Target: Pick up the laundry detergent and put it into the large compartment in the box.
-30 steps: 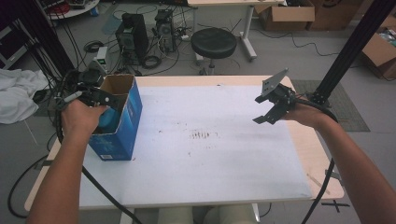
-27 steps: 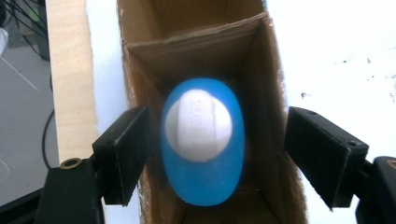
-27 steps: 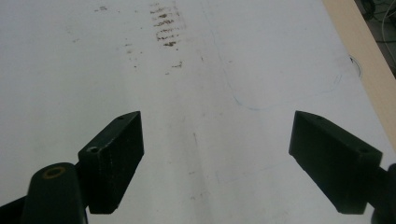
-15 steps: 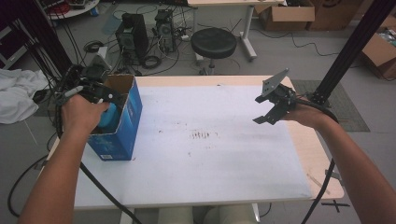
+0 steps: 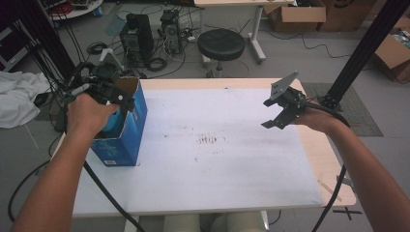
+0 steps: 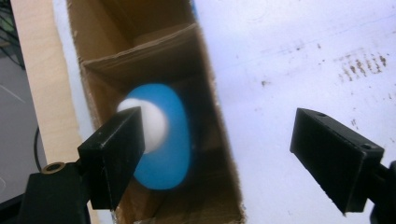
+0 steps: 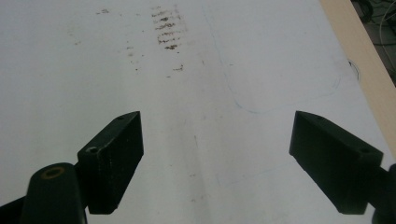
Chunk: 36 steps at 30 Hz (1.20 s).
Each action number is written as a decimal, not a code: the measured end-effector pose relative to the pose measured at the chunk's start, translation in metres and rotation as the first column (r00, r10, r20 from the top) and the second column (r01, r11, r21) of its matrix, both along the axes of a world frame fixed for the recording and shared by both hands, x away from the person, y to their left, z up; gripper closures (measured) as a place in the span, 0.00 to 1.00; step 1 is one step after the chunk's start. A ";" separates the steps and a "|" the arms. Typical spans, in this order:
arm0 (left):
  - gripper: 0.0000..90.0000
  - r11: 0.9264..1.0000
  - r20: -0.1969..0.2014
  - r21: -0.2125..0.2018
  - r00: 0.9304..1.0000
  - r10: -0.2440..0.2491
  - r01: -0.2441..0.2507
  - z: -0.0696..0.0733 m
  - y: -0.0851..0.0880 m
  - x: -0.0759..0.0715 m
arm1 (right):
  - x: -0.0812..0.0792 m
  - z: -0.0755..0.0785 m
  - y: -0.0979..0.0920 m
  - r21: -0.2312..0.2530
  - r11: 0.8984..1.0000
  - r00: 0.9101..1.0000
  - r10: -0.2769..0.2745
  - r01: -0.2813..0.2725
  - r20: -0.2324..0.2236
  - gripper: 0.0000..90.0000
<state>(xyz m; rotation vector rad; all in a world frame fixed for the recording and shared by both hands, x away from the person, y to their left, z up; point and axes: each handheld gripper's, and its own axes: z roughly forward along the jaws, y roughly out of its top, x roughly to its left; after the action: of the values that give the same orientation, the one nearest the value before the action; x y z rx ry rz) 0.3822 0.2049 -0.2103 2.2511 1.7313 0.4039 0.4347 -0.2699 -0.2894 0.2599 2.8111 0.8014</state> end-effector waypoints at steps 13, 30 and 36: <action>0.21 0.993 0.011 0.003 0.993 -0.119 0.119 0.009 -0.030 -0.001 | 0.000 -0.001 0.003 -0.008 1.000 1.000 -0.001 0.001 -0.004 0.19; 0.21 0.939 0.011 0.030 0.939 -0.343 0.343 0.007 -0.091 0.002 | 0.002 -0.002 0.010 -0.015 1.000 1.000 0.003 -0.003 -0.020 0.19; 0.21 0.898 -0.002 0.043 0.899 -0.438 0.437 0.005 -0.118 -0.001 | 0.003 -0.003 0.010 -0.015 1.000 1.000 -0.001 0.000 -0.026 0.19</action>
<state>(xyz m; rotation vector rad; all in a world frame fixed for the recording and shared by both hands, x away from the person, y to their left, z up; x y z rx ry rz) 0.3813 0.0867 -0.2058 2.5687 1.1620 0.3475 0.4376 -0.2595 -0.2928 0.2702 2.8397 0.7821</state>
